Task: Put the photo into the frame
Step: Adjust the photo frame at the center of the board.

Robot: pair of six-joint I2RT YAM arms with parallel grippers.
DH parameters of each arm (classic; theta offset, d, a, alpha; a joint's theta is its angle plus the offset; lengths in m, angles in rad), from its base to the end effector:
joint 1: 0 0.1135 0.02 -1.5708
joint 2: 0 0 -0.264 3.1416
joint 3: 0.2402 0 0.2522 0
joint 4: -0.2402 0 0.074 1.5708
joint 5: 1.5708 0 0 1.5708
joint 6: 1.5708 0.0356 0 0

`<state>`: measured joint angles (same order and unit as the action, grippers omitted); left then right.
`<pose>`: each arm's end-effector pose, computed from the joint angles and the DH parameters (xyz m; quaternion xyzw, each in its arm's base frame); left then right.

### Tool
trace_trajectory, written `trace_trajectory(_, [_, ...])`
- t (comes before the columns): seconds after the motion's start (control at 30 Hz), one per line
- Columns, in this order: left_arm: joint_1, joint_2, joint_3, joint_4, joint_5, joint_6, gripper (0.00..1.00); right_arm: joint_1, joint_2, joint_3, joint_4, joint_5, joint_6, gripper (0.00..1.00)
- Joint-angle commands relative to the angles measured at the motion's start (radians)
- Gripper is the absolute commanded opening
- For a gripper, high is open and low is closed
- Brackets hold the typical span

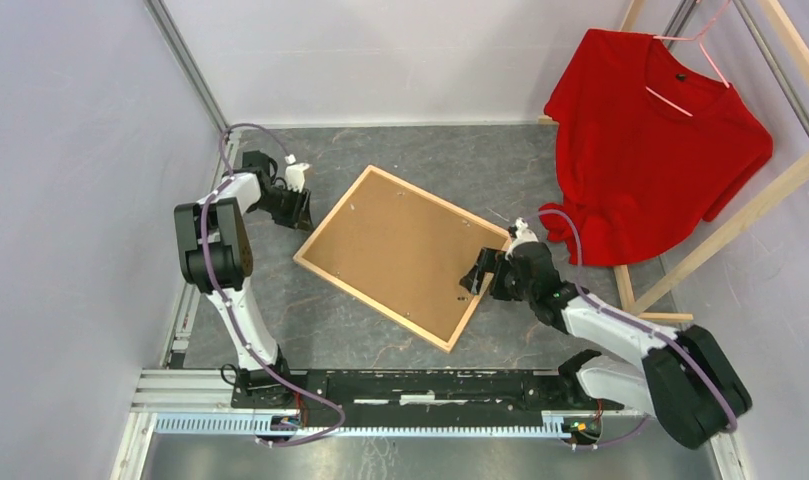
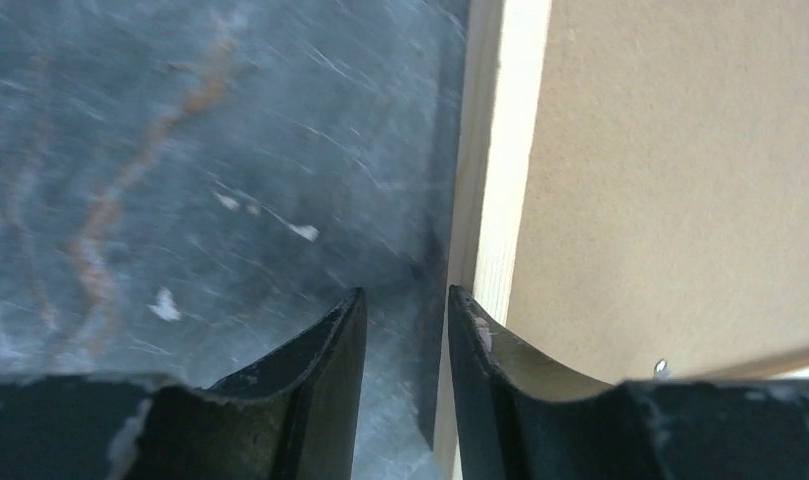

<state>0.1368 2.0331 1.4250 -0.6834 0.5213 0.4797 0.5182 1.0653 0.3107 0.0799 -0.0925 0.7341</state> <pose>0.4006 0.0373 0.1583 0.1986 0.9367 -0.2024 0.2056 0.1697 0.1005 0.1520 0.0771 0.8972 0.2874 0.3262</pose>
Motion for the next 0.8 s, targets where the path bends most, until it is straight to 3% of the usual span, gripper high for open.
trace_trajectory(0.0, [-0.009,-0.060,-0.105,-0.118,0.075,0.160,0.43,-0.028,0.143,0.180,0.093,-0.013,-0.103,0.98])
trace_trajectory(0.23, [-0.014,-0.134,-0.219,-0.387,0.115,0.474,0.42,-0.063,0.325,0.367,0.066,-0.040,-0.168,0.98])
trace_trajectory(0.4, [-0.019,-0.186,-0.303,-0.492,0.112,0.599,0.44,-0.082,0.371,0.432,-0.007,0.030,-0.198,0.98])
trace_trajectory(0.6, [0.033,-0.200,-0.261,-0.484,0.088,0.581,0.47,-0.100,0.307,0.504,-0.073,0.201,-0.236,0.98])
trace_trajectory(0.77, [0.120,-0.082,-0.074,-0.515,0.225,0.441,0.53,-0.072,0.305,0.551,0.016,0.096,-0.211,0.97])
